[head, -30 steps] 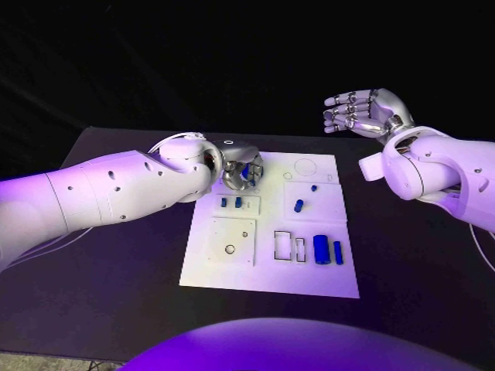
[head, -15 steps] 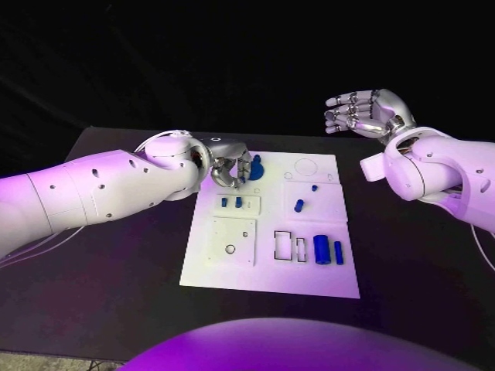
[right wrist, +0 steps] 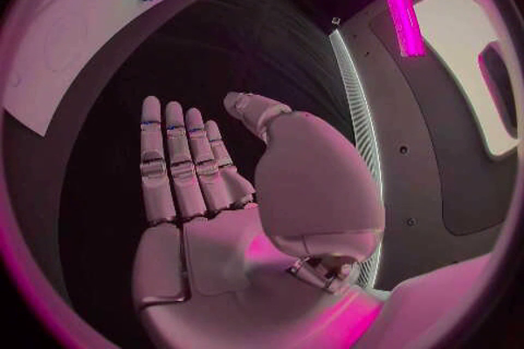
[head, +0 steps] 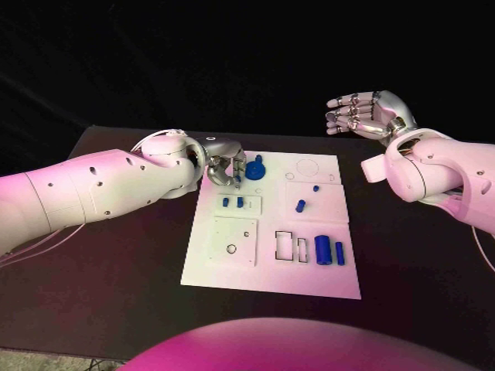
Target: Assemble the parts on the task board
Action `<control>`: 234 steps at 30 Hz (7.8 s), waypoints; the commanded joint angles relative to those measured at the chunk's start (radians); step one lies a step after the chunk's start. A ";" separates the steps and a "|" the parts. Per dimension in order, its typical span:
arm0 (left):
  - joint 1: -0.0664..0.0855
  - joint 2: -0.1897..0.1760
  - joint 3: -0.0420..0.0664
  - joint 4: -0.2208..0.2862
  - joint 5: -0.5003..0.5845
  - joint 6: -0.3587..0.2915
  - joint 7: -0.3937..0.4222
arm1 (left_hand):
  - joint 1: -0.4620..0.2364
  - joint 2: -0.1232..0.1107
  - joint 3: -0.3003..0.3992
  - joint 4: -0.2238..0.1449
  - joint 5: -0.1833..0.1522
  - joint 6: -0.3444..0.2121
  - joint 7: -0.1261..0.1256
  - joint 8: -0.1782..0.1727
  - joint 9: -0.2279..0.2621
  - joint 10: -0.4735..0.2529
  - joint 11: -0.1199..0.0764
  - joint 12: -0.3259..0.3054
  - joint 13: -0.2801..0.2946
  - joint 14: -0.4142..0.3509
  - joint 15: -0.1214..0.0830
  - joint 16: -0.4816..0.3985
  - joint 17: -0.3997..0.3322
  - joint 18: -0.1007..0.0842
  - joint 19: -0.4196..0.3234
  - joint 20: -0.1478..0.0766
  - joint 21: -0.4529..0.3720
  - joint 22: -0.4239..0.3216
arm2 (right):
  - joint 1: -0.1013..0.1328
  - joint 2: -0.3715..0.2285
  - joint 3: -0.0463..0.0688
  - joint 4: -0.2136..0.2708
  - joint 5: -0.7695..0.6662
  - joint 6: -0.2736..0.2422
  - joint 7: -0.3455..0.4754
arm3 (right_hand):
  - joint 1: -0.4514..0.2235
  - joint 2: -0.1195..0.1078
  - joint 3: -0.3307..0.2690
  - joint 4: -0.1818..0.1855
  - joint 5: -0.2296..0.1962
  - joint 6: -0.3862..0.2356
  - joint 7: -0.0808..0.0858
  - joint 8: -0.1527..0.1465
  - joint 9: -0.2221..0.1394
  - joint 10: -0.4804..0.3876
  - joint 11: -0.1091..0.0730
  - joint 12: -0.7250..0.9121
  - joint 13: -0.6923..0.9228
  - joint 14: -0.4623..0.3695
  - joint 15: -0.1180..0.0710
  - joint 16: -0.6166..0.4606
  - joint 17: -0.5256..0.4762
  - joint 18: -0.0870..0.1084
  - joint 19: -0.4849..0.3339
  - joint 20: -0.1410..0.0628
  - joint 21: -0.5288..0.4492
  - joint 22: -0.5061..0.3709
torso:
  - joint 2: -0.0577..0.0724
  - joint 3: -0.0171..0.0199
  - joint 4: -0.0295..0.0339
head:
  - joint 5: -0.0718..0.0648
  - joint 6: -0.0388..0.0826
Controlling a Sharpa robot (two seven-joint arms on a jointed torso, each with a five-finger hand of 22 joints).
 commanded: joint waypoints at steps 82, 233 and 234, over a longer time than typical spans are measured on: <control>-0.005 0.000 -0.019 0.001 0.038 0.063 0.020 | -0.034 0.006 -0.011 -0.012 -0.009 0.005 -0.003 -0.031 0.012 0.023 -0.001 -0.024 0.012 0.011 0.000 0.015 0.004 -0.007 -0.001 0.002 -0.001 0.000 | -0.001 0.001 0.001 -0.001 0.004 0.012 0.003 | -0.009 0.004 -0.007 0.002 0.003 0.008 0.053 -0.009 -0.003 0.008 0.003 -0.011 0.000 0.009 0.003 -0.009 -0.004 0.009 0.007 0.003 -0.008 -0.005 | 0.001 0.0017 -0.0026 | 0.005 0.000; -0.011 -0.217 0.034 0.230 1.368 -0.040 0.417 | 0.034 0.026 -0.193 0.170 0.000 -0.100 0.040 -0.080 0.044 -0.162 0.041 0.164 0.008 -0.227 0.038 -0.131 -0.460 0.013 -0.059 0.024 -0.224 -0.201 | -0.118 0.073 0.001 -0.011 -1.328 0.305 -0.433 | 0.048 0.027 0.106 -0.108 -0.145 0.274 -0.084 0.068 0.121 0.265 -0.141 0.021 0.092 0.514 -0.173 0.909 0.742 -0.085 0.408 -0.163 1.148 1.009 | -0.003 0.0015 -0.0019 | -0.111 0.000; -0.011 -0.217 0.034 0.230 1.367 -0.038 0.415 | 0.034 0.026 -0.193 0.170 0.000 -0.100 0.040 -0.080 0.044 -0.162 0.041 0.164 0.008 -0.227 0.038 -0.131 -0.460 0.013 -0.059 0.024 -0.224 -0.201 | -0.118 0.073 0.001 -0.011 -1.330 0.308 -0.435 | 0.049 0.029 0.106 -0.110 -0.145 0.277 -0.085 0.071 0.124 0.268 -0.143 0.023 0.094 0.514 -0.174 0.910 0.742 -0.086 0.409 -0.164 1.150 1.011 | -0.003 0.0015 -0.0018 | -0.112 0.000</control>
